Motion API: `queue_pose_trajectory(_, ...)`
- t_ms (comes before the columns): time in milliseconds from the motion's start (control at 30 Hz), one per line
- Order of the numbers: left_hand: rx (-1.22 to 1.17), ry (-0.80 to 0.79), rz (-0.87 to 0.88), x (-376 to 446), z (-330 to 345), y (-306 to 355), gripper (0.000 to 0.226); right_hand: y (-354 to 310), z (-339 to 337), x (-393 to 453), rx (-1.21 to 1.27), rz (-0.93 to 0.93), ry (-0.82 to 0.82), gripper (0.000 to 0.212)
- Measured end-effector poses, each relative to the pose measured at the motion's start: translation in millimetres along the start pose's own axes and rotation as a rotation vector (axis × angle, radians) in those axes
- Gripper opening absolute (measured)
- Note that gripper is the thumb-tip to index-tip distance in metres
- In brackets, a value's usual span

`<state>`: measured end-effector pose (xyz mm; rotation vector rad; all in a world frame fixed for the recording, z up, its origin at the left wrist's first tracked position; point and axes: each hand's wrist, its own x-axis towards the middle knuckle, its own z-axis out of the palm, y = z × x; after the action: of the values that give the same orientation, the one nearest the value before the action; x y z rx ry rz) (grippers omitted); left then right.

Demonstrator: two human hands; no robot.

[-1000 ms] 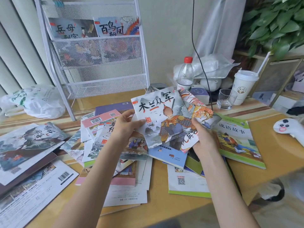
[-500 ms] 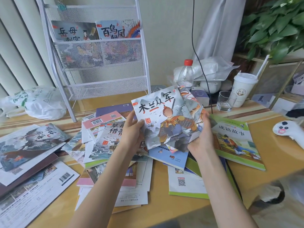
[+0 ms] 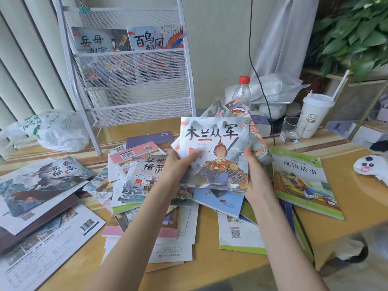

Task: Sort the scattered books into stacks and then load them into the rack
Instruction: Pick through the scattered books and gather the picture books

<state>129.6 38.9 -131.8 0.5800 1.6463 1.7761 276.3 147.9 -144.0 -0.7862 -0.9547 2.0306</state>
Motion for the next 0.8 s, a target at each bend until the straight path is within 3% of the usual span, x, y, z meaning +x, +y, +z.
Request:
queue_pose_trajectory(100,-0.056,-0.063,0.012,-6.4,2.5,3.8,0.009,-8.3,1.1,2.1,-0.043,0.043,-0.042,0.034)
queue_pose_trajectory(200,-0.078,-0.040,0.081,-4.8,-3.6,12.8,0.007,-27.7,-1.7,1.2,-0.017,-0.065,-0.022,0.012)
queue_pose_trajectory(267,-0.006,-0.027,0.136,-5.6,-6.3,22.6,0.009,-35.7,-6.5,5.9,-0.188,-0.228,0.034,0.014)
queue_pose_trajectory(333,0.046,-0.036,0.214,-6.4,-4.4,31.0,0.010,-41.0,-2.6,6.8,-0.538,-0.421,0.056,0.017)
queue_pose_trajectory(400,0.009,-0.043,0.280,-7.8,1.8,36.3,0.012,-40.8,3.5,7.7,-0.786,-0.578,0.011,0.037)
queue_pose_trajectory(467,-0.076,-0.025,0.314,-5.7,7.1,36.7,0.019,-37.4,8.6,6.9,-0.859,-0.630,0.012,0.053)
queue_pose_trajectory(567,-0.083,-0.020,0.354,-7.0,12.4,30.5,0.023,-23.7,5.0,3.6,-1.095,-0.612,0.167,0.059)
queue_pose_trajectory(633,-0.064,-0.047,0.373,-8.0,14.0,24.2,0.018,-19.8,3.5,0.3,-0.952,-0.595,0.202,0.058)
queue_pose_trajectory(700,-0.091,-0.067,0.377,-9.2,15.3,23.4,0.014,-23.7,4.6,-2.5,-0.657,-0.605,0.119,0.044)
queue_pose_trajectory(800,-0.160,-0.072,0.335,-11.5,22.1,30.3,0.027,-31.8,15.9,-4.5,-0.507,-0.622,0.039,0.032)
